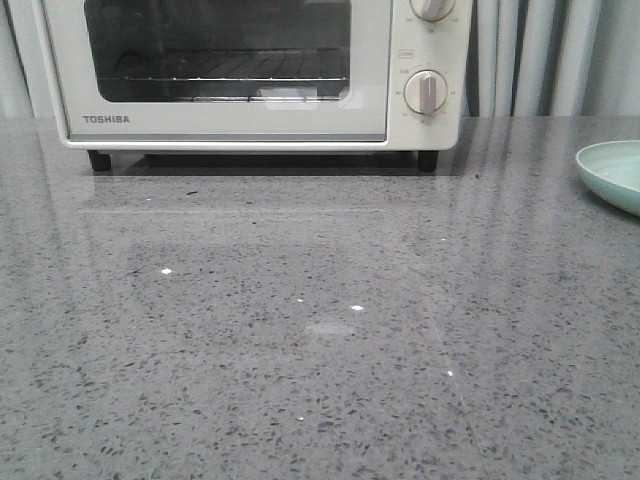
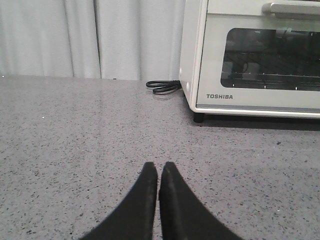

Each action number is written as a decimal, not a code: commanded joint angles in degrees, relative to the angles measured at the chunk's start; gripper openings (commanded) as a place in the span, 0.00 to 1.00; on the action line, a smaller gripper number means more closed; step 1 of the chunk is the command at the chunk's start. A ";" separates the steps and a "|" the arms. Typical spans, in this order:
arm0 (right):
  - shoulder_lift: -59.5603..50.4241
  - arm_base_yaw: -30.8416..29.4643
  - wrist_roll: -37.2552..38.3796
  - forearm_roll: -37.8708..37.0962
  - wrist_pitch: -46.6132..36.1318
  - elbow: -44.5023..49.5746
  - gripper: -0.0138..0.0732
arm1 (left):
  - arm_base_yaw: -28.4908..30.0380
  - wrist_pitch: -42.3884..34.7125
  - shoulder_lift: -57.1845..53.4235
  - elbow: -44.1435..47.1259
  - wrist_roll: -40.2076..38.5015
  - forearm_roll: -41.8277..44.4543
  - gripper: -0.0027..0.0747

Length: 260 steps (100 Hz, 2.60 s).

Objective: Put bread in oven

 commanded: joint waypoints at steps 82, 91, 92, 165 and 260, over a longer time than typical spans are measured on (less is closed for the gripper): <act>-1.05 -0.38 -0.35 0.00 -12.24 1.37 0.08 | -0.54 -4.65 -1.46 1.16 -0.11 -0.49 0.01; -1.05 -0.38 -0.35 0.00 -14.94 1.37 0.08 | -0.54 -4.88 -1.46 1.16 -0.11 -0.49 0.01; -1.05 -0.38 -0.35 0.00 -15.33 1.37 0.08 | -0.54 -4.97 -1.46 1.16 -0.11 -0.49 0.01; -1.05 -0.38 17.08 1.71 -18.61 0.82 0.08 | -0.54 -24.56 -1.46 1.16 -3.56 -19.14 0.01; 24.34 11.58 15.46 1.60 30.27 -37.21 0.08 | -1.10 1.69 28.64 -39.94 -5.38 -6.65 0.01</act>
